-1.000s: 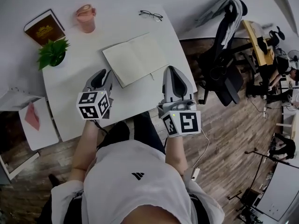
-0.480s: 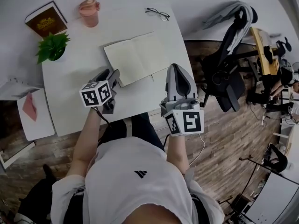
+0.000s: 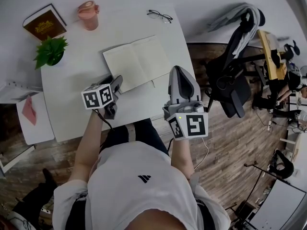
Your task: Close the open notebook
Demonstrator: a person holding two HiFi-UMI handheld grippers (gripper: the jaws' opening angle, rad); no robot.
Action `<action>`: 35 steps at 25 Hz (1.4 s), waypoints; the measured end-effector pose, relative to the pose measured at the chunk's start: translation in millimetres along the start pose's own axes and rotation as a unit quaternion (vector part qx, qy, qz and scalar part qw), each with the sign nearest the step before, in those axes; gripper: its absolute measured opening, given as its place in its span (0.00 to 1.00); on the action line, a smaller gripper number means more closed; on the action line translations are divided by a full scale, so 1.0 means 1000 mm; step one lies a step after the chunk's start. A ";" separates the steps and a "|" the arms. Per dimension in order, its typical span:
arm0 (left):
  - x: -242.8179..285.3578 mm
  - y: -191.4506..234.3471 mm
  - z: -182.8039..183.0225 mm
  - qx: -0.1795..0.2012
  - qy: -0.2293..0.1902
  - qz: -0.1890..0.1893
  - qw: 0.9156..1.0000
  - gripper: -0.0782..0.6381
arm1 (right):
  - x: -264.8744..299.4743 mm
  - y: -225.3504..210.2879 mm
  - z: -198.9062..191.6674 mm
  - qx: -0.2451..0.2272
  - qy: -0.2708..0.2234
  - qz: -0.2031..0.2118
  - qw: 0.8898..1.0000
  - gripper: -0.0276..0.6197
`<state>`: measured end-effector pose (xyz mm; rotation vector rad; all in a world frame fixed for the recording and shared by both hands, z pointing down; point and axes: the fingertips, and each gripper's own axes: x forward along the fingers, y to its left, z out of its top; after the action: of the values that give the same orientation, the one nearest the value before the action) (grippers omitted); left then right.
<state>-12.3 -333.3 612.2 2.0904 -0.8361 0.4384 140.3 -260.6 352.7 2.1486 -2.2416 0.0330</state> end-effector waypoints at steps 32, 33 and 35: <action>0.039 -0.151 0.086 0.089 -0.073 -0.071 0.991 0.19 | -0.012 -0.109 0.012 0.006 -0.021 -0.028 0.999 0.04; 0.044 -0.155 0.087 0.090 -0.072 -0.070 0.991 0.20 | -0.012 -0.114 0.012 0.006 -0.022 -0.028 0.999 0.04; 0.055 -0.162 0.087 0.090 -0.069 -0.069 0.991 0.20 | -0.013 -0.123 0.012 0.006 -0.023 -0.028 0.999 0.04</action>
<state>140.9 -353.7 499.0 2.3504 -0.7480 0.3077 263.7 -253.8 339.2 2.2389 -2.2088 -0.0043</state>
